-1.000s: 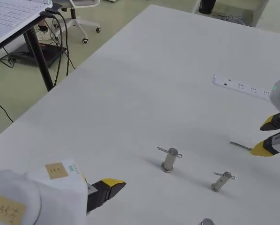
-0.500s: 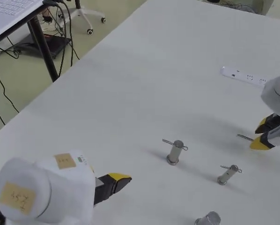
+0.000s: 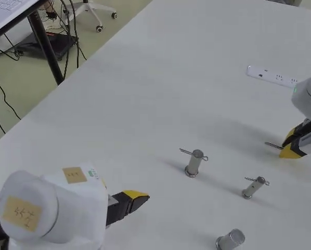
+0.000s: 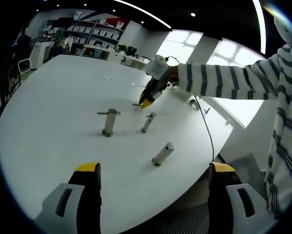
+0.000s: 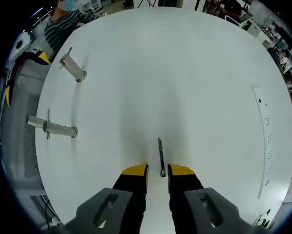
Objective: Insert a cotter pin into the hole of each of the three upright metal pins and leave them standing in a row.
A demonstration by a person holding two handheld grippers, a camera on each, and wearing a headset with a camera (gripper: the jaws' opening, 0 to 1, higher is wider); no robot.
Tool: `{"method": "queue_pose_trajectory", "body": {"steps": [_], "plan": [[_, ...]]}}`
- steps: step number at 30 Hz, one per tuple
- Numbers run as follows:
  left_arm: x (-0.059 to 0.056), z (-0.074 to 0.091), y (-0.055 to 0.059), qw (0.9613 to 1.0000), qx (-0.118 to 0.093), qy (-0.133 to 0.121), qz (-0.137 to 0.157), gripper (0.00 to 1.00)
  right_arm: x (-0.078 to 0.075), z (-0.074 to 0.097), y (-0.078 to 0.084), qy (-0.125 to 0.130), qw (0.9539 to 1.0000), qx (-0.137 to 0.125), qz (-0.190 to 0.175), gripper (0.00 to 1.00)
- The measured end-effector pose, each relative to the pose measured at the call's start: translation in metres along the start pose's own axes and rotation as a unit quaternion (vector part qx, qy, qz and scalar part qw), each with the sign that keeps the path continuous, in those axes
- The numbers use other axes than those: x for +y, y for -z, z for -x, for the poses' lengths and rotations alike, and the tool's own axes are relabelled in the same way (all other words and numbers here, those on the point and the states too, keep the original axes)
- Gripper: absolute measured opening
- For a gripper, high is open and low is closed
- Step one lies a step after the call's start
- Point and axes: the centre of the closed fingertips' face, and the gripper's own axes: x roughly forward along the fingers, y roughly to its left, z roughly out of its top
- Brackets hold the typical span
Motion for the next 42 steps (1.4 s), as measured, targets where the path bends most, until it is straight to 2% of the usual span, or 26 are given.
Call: {"method": "queue_pose_trajectory", "body": {"steps": [8, 11, 14, 21, 23, 25, 26, 28, 30, 34, 36, 40, 42], "plan": [[0.001, 0.005, -0.003, 0.9999, 0.000, -0.007, -0.015, 0.90, -0.001, 0.000, 0.000, 0.001, 1.0000, 0.006, -0.005, 0.10], [0.001, 0.007, -0.001, 0.9998, 0.004, -0.008, -0.018, 0.89, -0.002, 0.000, 0.000, 0.008, 0.9994, 0.007, -0.033, 0.10], [0.001, 0.009, 0.000, 0.9998, 0.005, -0.011, -0.017, 0.89, -0.002, 0.000, -0.001, 0.011, 0.9992, 0.012, -0.037, 0.09], [0.004, 0.011, 0.003, 0.9996, 0.009, -0.020, -0.019, 0.89, 0.000, -0.002, -0.001, 0.006, 0.9994, 0.033, 0.008, 0.06], [0.004, 0.012, 0.003, 0.9996, 0.009, -0.020, -0.019, 0.89, -0.002, -0.002, -0.002, 0.008, 0.9994, 0.034, -0.001, 0.04], [0.004, 0.012, 0.002, 0.9995, 0.010, -0.021, -0.021, 0.89, -0.007, -0.003, -0.001, 0.023, 0.9991, 0.034, -0.012, 0.00], [0.004, 0.012, 0.002, 0.9995, 0.009, -0.022, -0.022, 0.89, -0.006, -0.004, -0.003, 0.018, 0.9993, 0.031, -0.003, 0.00], [0.004, 0.013, 0.002, 0.9995, 0.008, -0.023, -0.021, 0.89, -0.004, -0.003, -0.003, 0.024, 0.9990, 0.036, -0.010, 0.00], [0.003, 0.013, 0.001, 0.9995, 0.006, -0.023, -0.020, 0.88, -0.005, -0.003, -0.002, 0.025, 0.9990, 0.035, -0.009, 0.00], [0.002, 0.014, 0.003, 0.9994, 0.008, -0.024, -0.024, 0.88, -0.006, -0.003, -0.001, 0.029, 0.9989, 0.019, -0.032, 0.00], [0.001, 0.014, 0.003, 0.9994, 0.009, -0.023, -0.025, 0.88, -0.006, -0.003, -0.002, 0.027, 0.9974, 0.003, -0.067, 0.00], [0.000, 0.015, 0.002, 0.9993, 0.011, -0.019, -0.029, 0.88, -0.002, -0.002, -0.002, 0.019, 0.9972, -0.006, -0.072, 0.00], [0.001, 0.015, 0.000, 0.9992, 0.008, -0.021, -0.032, 0.88, -0.005, 0.001, -0.005, 0.032, 0.9978, -0.014, -0.056, 0.00]]}}
